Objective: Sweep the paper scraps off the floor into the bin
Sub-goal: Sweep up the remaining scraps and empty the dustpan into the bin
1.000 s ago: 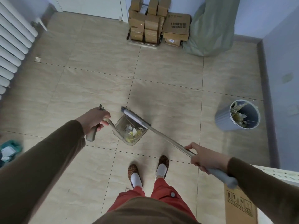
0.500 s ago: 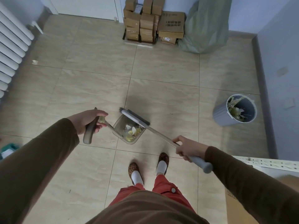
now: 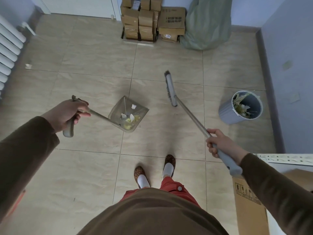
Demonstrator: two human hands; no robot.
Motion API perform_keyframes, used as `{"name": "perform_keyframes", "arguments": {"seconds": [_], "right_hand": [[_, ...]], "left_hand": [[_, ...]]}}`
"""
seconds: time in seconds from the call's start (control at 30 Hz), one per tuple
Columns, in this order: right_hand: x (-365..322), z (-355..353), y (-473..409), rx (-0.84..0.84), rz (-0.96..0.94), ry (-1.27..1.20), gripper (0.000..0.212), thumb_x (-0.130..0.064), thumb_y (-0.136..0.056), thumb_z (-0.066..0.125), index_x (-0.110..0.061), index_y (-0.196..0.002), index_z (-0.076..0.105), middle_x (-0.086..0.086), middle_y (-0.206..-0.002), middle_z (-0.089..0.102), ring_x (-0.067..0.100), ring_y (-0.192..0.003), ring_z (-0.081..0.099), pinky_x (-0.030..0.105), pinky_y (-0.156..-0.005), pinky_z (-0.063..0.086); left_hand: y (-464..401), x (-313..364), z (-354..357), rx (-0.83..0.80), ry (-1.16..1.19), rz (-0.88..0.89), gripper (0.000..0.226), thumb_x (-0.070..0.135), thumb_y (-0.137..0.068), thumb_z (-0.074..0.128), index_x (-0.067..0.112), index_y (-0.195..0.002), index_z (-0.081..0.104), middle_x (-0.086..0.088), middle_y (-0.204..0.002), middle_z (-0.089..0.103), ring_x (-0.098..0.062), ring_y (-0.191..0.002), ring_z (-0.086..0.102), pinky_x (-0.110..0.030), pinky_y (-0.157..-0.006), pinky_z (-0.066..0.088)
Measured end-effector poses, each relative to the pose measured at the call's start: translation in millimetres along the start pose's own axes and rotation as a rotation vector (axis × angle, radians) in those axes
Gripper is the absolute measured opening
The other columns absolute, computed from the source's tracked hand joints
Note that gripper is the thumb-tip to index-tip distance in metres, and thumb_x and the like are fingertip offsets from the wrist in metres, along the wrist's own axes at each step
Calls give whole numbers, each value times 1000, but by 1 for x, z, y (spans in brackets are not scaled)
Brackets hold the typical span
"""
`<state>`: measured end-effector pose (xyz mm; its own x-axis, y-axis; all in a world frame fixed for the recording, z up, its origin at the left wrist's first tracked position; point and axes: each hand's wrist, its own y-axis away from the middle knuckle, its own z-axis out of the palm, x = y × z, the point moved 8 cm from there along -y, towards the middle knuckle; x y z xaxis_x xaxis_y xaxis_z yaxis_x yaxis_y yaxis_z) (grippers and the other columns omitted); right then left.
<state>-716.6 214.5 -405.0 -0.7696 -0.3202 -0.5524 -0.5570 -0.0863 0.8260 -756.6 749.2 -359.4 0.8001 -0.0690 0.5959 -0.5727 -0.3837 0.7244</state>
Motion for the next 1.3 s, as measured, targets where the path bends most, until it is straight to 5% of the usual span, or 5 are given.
{"name": "perform_keyframes", "arguments": {"seconds": [0.2, 0.4, 0.57, 0.8, 1.3], "right_hand": [[-3, -22, -11, 95, 25, -13, 42, -4, -99, 47, -18, -137, 38, 8, -71, 49, 12, -42, 43, 19, -36, 37], [12, -28, -14, 116, 109, -123, 43, -3, -99, 46, -19, -138, 37, 9, -70, 48, 10, -36, 43, 19, -32, 38], [32, -25, 3, 93, 165, -278, 36, -4, -100, 48, -19, -132, 43, 10, -70, 49, 11, -35, 45, 17, -33, 40], [63, -26, 36, 53, 281, -540, 5, -12, -98, 51, -10, -94, 49, 5, -59, 51, 10, -36, 47, 18, -32, 43], [138, -64, 93, 209, 335, -726, 20, -11, -98, 50, -5, -79, 53, 8, -54, 54, 12, -31, 49, 20, -35, 46]], "left_hand": [[-2, 19, -10, 1, 12, 120, 24, 8, -91, 55, 7, -114, 57, -20, -99, 64, -13, -53, 40, -23, -44, 37], [12, 48, 26, -311, 253, 90, 21, 11, -87, 64, 28, -96, 57, -10, -94, 66, -14, -57, 47, -24, -47, 43], [25, 79, 60, -387, 272, 152, 21, 10, -86, 64, 27, -87, 53, -8, -83, 54, -10, -47, 36, -20, -38, 33], [60, 132, 115, -464, 198, 242, 51, 70, -83, 60, 20, -91, 54, -7, -76, 52, -10, -43, 35, -19, -35, 34], [152, 214, 277, -626, -449, 730, 7, 25, -97, 53, 19, -97, 57, -10, -81, 52, -19, -43, 33, -24, -40, 28]]}}
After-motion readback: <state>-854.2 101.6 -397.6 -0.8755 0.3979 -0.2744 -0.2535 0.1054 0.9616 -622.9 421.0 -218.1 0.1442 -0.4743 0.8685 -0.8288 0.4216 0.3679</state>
